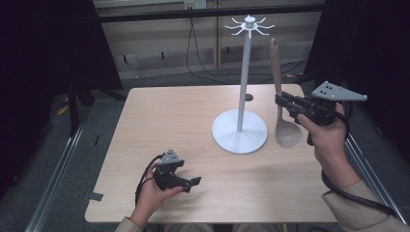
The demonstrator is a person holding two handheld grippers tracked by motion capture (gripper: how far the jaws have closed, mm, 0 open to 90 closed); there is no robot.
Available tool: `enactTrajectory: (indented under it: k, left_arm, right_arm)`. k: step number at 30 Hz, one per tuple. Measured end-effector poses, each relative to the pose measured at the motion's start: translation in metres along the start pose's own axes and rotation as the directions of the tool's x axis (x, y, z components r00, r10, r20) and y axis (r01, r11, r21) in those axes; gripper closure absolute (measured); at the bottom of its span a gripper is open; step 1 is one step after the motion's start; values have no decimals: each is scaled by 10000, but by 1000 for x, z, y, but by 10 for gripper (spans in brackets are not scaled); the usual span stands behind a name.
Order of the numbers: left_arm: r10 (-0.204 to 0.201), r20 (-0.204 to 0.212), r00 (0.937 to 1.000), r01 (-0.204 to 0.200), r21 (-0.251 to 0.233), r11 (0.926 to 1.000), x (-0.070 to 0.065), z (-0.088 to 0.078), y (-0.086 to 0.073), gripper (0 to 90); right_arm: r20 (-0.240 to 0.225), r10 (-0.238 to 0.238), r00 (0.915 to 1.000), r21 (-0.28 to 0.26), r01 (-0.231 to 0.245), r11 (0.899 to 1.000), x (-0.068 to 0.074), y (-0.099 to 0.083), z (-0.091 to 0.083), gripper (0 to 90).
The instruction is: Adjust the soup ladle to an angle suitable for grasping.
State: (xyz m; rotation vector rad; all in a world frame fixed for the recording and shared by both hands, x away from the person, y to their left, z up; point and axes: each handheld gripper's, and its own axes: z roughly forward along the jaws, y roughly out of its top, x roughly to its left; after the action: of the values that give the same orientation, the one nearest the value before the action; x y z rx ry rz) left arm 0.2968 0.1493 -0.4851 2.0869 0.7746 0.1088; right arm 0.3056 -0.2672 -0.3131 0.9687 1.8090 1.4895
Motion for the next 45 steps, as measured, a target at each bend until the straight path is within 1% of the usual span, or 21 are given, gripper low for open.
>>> enactTrajectory:
  k: [3, 9, 10, 16, 24, 29, 31, 32, 35, 45]
  left_arm:
    - [23, -17, 10000, -23, 6, 10000, 0, 0, 0, 45]
    - [10, -1, 10000, -10, -2, 10000, 1, 0, 0, 46]
    - [21, -33, 10000, -21, 38, 10000, 1, -1, 0, 46]
    - [4, -10, 10000, -4, 42, 10000, 2, 0, -1, 46]
    - [31, -14, 10000, -31, 70, 10000, 2, 0, -1, 46]
    - [35, -16, 10000, -35, 74, 10000, 2, -1, -1, 46]
    - [35, -16, 10000, -35, 83, 10000, 2, -1, -1, 46]
    - [6, -9, 10000, -6, 71, 10000, 2, -1, -1, 46]
    - [17, -14, 10000, -17, 87, 10000, 3, -1, -1, 46]
    - [16, 4, 10000, -16, 65, 10000, 3, -1, -2, 47]
  right_arm:
    - [135, -64, 9999, 1, 64, 10000, 0, 5, 2, 794]
    - [111, 84, 9999, -94, -83, 9999, -2, 10, 7, 793]
    - [114, 34, 9999, -78, -33, 10000, -2, 11, 8, 794]
    - [140, 72, 9999, -43, -72, 10000, -3, 14, 12, 793]
    - [201, 28, 9998, 80, -30, 10000, -4, 13, 17, 793]
    - [251, 97, 9996, 119, -100, 9999, -4, 13, 21, 793]
    - [202, 52, 9998, 130, -54, 9999, -4, 13, 23, 793]
    - [206, 112, 9997, 137, -115, 9998, -4, 13, 24, 793]
    - [172, 88, 9998, 149, -90, 9998, -5, 12, 27, 793]
    - [128, 219, 9997, 117, -221, 9997, -4, 10, 37, 793]
